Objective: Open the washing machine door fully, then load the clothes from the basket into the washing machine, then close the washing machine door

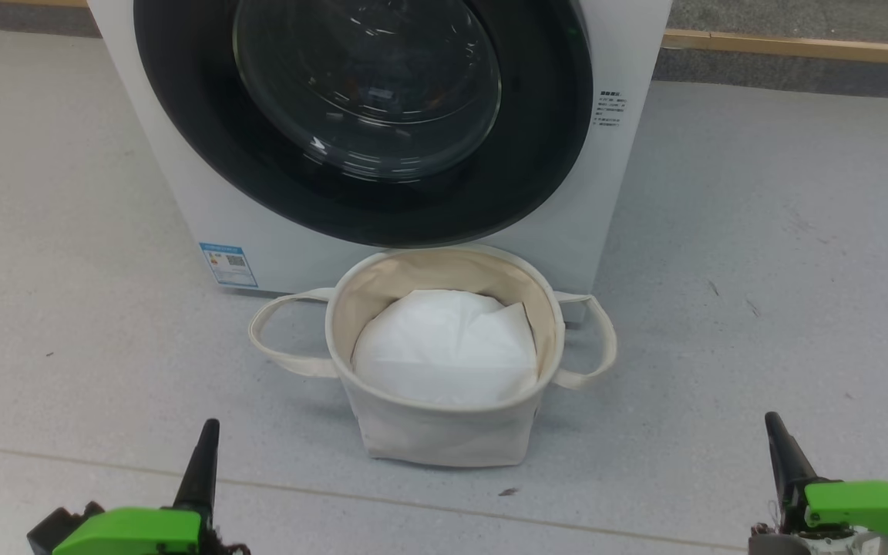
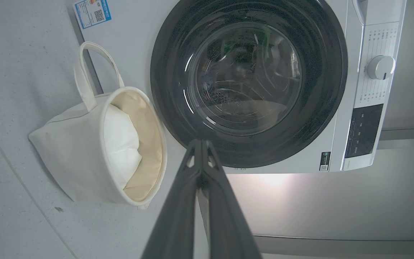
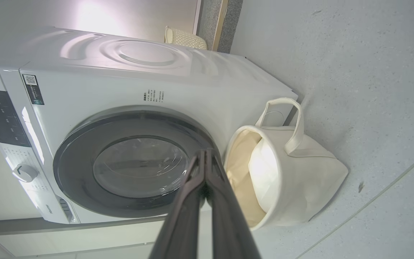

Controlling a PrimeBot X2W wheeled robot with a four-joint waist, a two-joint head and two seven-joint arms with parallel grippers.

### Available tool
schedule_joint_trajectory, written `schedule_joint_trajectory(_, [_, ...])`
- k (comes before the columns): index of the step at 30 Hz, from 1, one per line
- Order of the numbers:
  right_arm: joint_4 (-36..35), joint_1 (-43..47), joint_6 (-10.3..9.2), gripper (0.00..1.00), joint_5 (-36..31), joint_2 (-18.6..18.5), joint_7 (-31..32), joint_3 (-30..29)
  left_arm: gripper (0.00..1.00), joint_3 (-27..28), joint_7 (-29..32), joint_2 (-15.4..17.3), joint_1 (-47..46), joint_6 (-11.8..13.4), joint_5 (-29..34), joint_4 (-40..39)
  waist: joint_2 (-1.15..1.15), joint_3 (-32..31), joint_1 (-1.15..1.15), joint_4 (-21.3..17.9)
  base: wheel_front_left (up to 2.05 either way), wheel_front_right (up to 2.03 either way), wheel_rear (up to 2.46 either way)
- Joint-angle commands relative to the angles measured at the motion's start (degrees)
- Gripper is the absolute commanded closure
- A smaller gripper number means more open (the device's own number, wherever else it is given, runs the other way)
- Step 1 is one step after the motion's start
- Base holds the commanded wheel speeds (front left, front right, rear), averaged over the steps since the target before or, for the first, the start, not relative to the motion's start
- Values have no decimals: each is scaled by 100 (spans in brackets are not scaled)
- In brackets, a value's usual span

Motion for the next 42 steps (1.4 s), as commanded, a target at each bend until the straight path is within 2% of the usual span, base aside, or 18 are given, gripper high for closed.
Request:
schedule_joint_trajectory(1, [-179,-284,0,100,183,-68,69,77,100,242,54,64,-139,-63,-176,-241,0,1,0,-3,0,0,0])
schedule_joint_trajectory(18, [-170,-392,0,100,1185,-73,340,20,100,539,314,73,-118,-157,-1172,-372,0,13,0,-34,0,0,0])
schedule_joint_trajectory(42, [-170,-393,0,100,1178,-67,346,12,100,539,314,73,-117,-157,-1172,-372,0,13,0,-34,0,0,0])
